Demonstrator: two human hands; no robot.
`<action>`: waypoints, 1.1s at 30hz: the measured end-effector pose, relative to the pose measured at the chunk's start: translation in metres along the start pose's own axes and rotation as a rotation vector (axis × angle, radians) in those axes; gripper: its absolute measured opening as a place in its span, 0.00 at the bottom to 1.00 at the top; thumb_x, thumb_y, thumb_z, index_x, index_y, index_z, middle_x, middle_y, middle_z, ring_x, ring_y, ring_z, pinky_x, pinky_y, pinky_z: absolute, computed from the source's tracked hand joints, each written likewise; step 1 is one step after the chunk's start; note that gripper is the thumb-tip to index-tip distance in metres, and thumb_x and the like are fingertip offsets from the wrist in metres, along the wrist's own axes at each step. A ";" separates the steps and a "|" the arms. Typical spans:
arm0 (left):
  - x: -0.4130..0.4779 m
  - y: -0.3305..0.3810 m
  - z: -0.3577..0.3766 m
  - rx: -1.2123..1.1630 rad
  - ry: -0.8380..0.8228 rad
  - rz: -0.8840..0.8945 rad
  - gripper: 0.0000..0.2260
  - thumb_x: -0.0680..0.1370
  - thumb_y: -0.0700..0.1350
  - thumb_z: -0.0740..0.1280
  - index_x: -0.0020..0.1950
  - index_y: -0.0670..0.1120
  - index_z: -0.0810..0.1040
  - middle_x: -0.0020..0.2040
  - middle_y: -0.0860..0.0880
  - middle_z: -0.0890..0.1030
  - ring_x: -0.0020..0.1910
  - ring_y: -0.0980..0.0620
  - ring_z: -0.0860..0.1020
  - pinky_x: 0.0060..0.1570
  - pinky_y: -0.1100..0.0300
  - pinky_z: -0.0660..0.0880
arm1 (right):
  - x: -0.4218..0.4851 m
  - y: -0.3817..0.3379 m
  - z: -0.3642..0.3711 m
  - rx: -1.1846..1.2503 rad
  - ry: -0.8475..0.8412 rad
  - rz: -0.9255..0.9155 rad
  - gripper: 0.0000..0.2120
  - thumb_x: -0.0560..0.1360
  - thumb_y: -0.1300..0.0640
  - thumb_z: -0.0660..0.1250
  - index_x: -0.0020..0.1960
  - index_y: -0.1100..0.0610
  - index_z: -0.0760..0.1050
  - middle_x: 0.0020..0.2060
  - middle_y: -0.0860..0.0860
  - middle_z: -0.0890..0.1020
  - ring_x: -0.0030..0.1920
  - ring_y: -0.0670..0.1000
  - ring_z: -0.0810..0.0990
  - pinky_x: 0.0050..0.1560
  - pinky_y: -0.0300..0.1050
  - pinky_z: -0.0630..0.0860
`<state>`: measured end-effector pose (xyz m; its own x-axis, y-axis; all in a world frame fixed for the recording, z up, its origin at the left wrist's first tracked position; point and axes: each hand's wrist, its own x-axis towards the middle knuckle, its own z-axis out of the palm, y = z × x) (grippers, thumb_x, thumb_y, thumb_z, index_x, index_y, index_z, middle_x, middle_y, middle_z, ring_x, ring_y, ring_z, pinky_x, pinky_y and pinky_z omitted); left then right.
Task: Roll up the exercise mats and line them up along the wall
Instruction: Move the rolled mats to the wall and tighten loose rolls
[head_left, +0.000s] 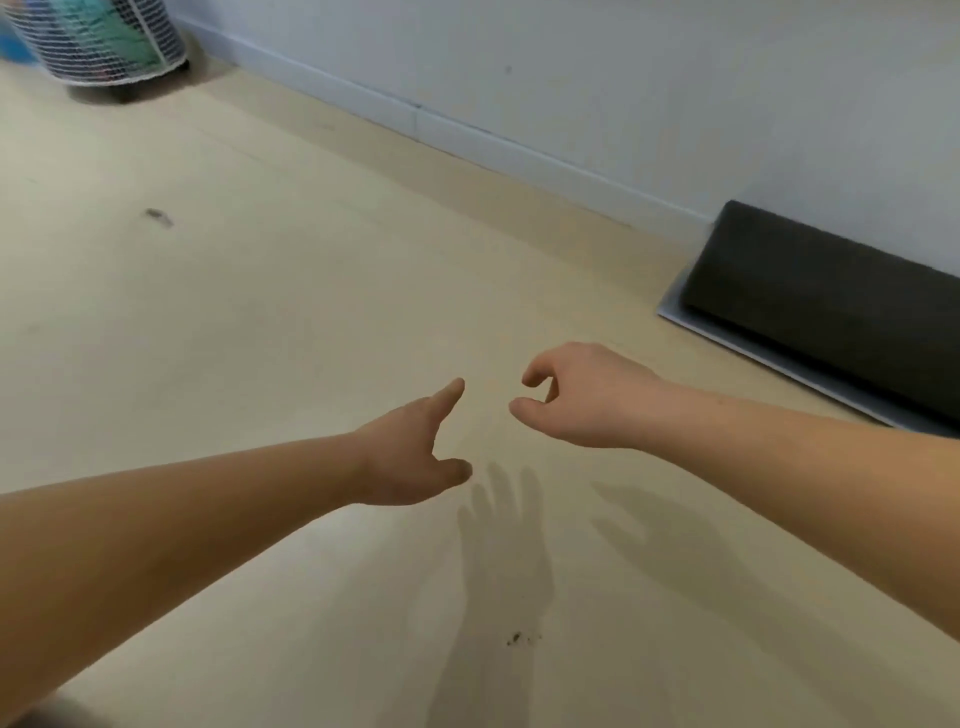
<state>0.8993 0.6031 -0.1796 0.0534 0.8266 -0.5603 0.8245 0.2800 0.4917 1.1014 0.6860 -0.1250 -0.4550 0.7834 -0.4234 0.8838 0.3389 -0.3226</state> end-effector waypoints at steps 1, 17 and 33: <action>-0.016 -0.028 -0.009 -0.019 0.032 -0.029 0.45 0.81 0.56 0.69 0.86 0.58 0.39 0.86 0.54 0.56 0.81 0.49 0.64 0.77 0.53 0.65 | 0.006 -0.031 0.007 -0.022 -0.018 -0.039 0.24 0.79 0.37 0.65 0.71 0.46 0.74 0.62 0.42 0.79 0.61 0.47 0.78 0.61 0.48 0.77; -0.258 -0.322 -0.046 -0.273 0.633 -0.502 0.34 0.82 0.46 0.67 0.86 0.49 0.56 0.85 0.51 0.59 0.83 0.49 0.58 0.79 0.56 0.57 | 0.006 -0.395 0.236 0.524 -0.457 -0.226 0.16 0.81 0.40 0.64 0.60 0.49 0.80 0.48 0.44 0.81 0.51 0.50 0.82 0.48 0.46 0.78; -0.338 -0.385 -0.001 -0.914 0.951 -1.077 0.38 0.72 0.67 0.68 0.79 0.51 0.68 0.71 0.49 0.76 0.65 0.42 0.76 0.67 0.43 0.77 | -0.007 -0.408 0.266 0.455 -0.701 -0.448 0.44 0.57 0.29 0.83 0.69 0.35 0.71 0.61 0.36 0.81 0.57 0.39 0.82 0.60 0.43 0.80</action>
<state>0.5634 0.2162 -0.1785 -0.8817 -0.0272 -0.4710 -0.3271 0.7546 0.5689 0.7149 0.4035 -0.2154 -0.8340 0.0884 -0.5446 0.5511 0.1810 -0.8146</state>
